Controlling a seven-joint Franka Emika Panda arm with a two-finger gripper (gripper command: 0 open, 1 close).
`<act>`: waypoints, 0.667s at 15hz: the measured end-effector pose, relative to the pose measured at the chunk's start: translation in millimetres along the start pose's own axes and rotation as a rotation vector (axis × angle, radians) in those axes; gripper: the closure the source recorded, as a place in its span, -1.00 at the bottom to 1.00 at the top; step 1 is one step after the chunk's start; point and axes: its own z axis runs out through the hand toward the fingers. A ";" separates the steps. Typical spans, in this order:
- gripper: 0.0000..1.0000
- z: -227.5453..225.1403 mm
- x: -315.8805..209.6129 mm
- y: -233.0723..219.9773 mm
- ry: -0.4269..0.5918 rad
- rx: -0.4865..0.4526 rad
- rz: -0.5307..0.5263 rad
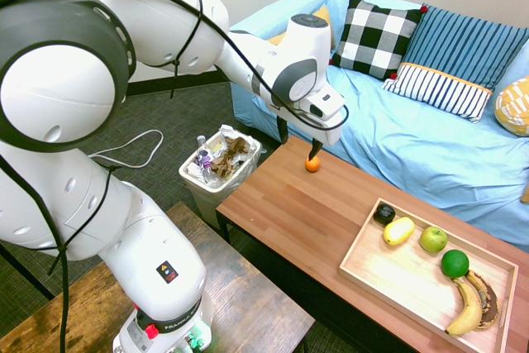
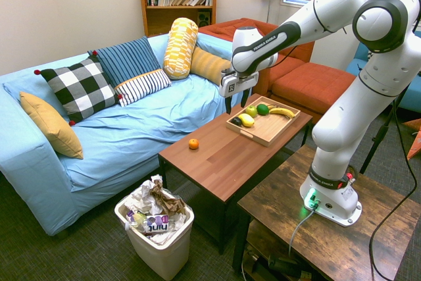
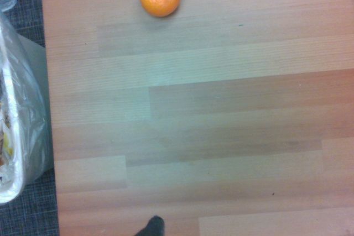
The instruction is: Put the tangerine in the tray
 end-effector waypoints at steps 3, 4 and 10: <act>-1.00 2.7 1.9 -3.7 0.000 -0.006 -0.003; -1.00 6.0 5.3 -11.1 0.013 0.007 0.001; -1.00 82.6 25.2 -92.5 0.021 0.016 -0.025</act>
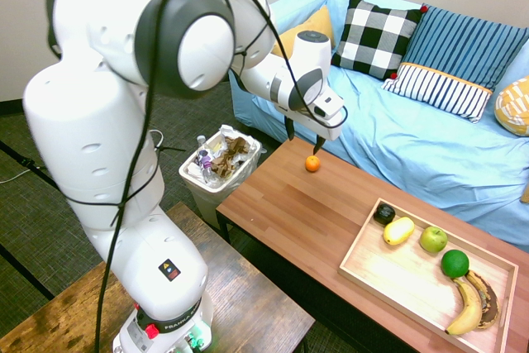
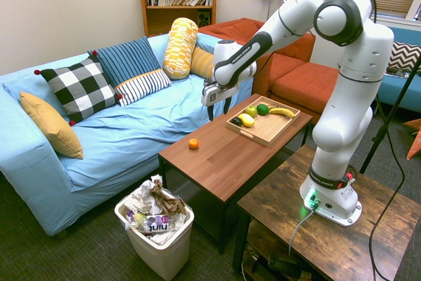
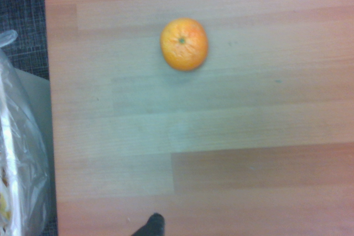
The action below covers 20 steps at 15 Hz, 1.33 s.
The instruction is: Put the tangerine in the tray
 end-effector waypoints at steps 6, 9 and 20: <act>-1.00 98.6 17.1 -64.3 0.002 -0.068 0.041; -1.00 136.6 20.9 -82.0 0.016 -0.101 0.062; 1.00 206.2 57.2 -101.5 0.036 -0.125 0.100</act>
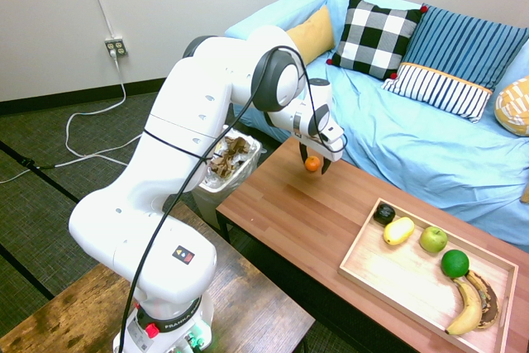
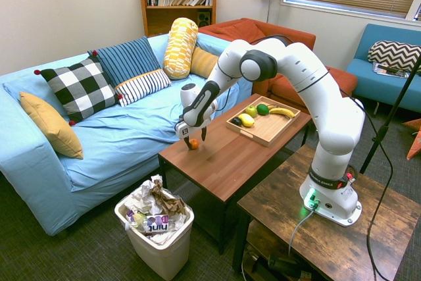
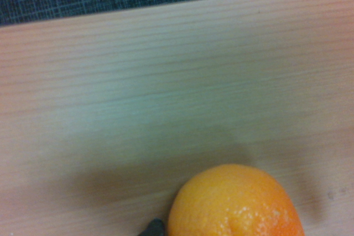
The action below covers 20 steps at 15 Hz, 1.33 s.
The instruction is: Put the tangerine in the tray
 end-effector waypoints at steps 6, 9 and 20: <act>1.00 -5.9 -0.1 -8.3 0.002 0.005 -0.003; 1.00 -4.7 -1.4 -9.1 -0.001 0.004 -0.004; 1.00 -163.2 113.2 91.8 0.102 0.073 0.134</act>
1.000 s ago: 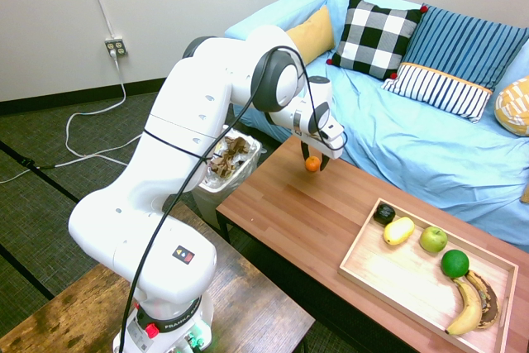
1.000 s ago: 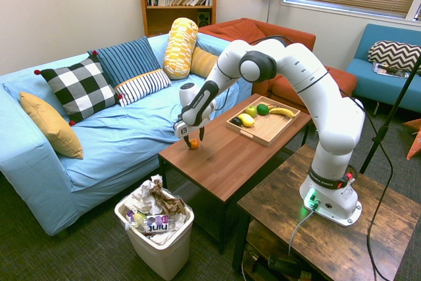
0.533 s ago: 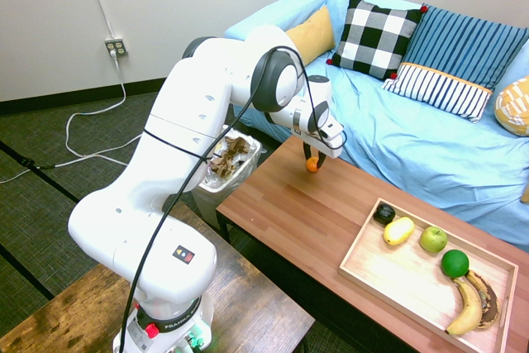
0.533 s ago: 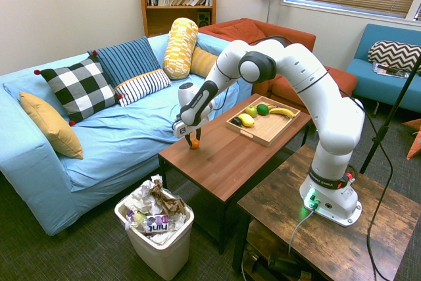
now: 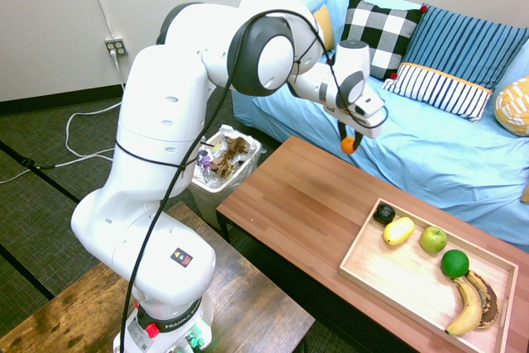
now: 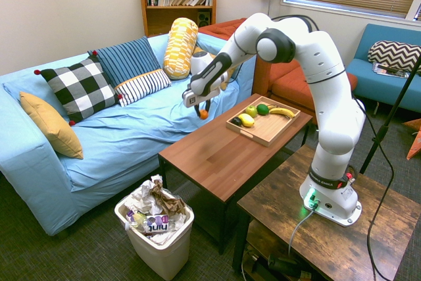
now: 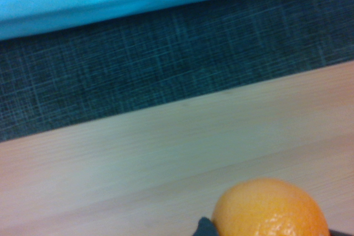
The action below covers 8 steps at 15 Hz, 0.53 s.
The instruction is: Put the tangerine in the tray
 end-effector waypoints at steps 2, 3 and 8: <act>1.00 -30.6 56.0 62.3 0.011 -0.006 0.073; 1.00 -40.3 81.2 93.3 0.011 -0.013 0.105; 1.00 -15.6 153.5 229.3 -0.025 -0.088 0.252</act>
